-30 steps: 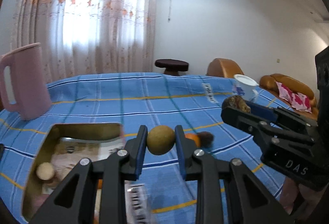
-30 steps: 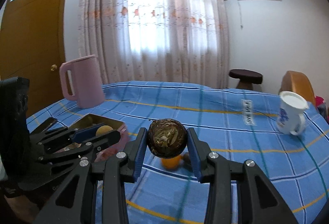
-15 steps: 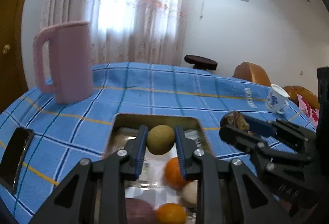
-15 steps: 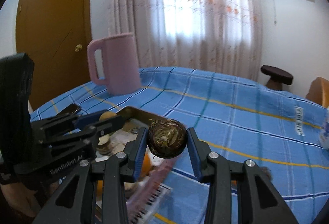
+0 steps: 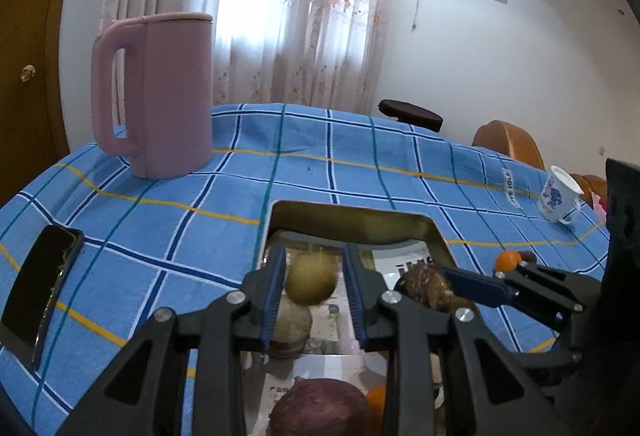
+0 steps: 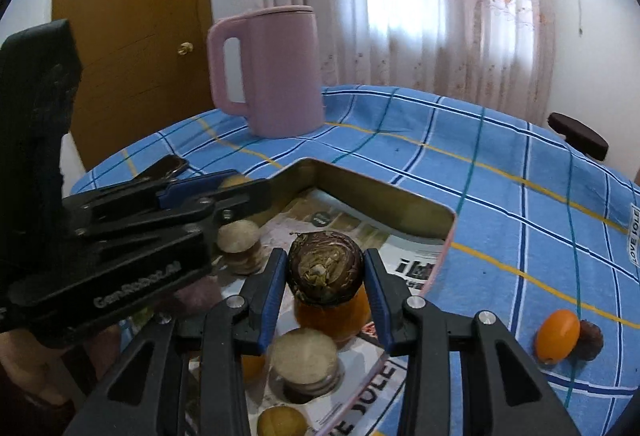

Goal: Organize fruits
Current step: 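Open both tools to release the fruits into the box, then grasp the brown fruit with the right tool while the left tool grasps an orange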

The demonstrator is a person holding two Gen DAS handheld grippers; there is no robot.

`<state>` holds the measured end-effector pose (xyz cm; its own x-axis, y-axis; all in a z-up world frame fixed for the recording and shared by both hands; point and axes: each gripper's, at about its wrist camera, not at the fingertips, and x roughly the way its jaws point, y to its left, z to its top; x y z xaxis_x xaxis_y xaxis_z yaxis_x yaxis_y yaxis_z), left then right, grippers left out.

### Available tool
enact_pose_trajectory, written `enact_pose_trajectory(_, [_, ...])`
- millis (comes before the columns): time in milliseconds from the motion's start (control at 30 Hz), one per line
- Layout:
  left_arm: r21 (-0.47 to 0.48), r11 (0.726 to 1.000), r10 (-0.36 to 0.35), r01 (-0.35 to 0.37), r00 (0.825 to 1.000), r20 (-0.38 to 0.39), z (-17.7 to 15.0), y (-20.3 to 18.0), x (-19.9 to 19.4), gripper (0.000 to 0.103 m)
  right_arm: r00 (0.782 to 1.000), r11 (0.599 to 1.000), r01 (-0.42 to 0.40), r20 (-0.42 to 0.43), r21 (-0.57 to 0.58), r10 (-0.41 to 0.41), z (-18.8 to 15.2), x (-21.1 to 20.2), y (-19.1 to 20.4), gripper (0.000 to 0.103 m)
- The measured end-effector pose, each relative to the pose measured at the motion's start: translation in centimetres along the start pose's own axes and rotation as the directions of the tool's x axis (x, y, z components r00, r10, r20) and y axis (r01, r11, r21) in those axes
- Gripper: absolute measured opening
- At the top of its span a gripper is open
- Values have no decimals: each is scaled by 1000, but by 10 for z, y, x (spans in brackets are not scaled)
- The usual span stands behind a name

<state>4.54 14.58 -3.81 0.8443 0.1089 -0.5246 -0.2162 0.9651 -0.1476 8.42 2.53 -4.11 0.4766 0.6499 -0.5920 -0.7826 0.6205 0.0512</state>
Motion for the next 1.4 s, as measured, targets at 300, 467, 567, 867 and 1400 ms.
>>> enact_pose_trajectory(300, [14, 1000, -19, 18, 998, 66, 5, -23, -19, 84, 995, 997, 76, 63, 20, -77, -10, -47, -28, 57])
enact_pose_trajectory(467, [64, 996, -73, 69, 995, 70, 6, -57, -20, 93, 963, 958, 251, 61, 140, -261, -18, -84, -88, 57])
enact_pose_trajectory(567, [105, 990, -99, 92, 993, 58, 6, -83, -14, 93, 926, 905, 362, 21, 221, -376, -25, -94, -125, 57])
enact_pose_trajectory(867, [200, 968, -155, 150, 988, 7, 0, -142, 6, 97, 928, 862, 373, -122, 342, -353, -46, -70, -171, 57])
enact_pose_trajectory(1400, [186, 981, -57, 55, 998, 9, 6, -130, 18, 98, 938, 880, 335, -207, 338, -277, -53, -47, -175, 50])
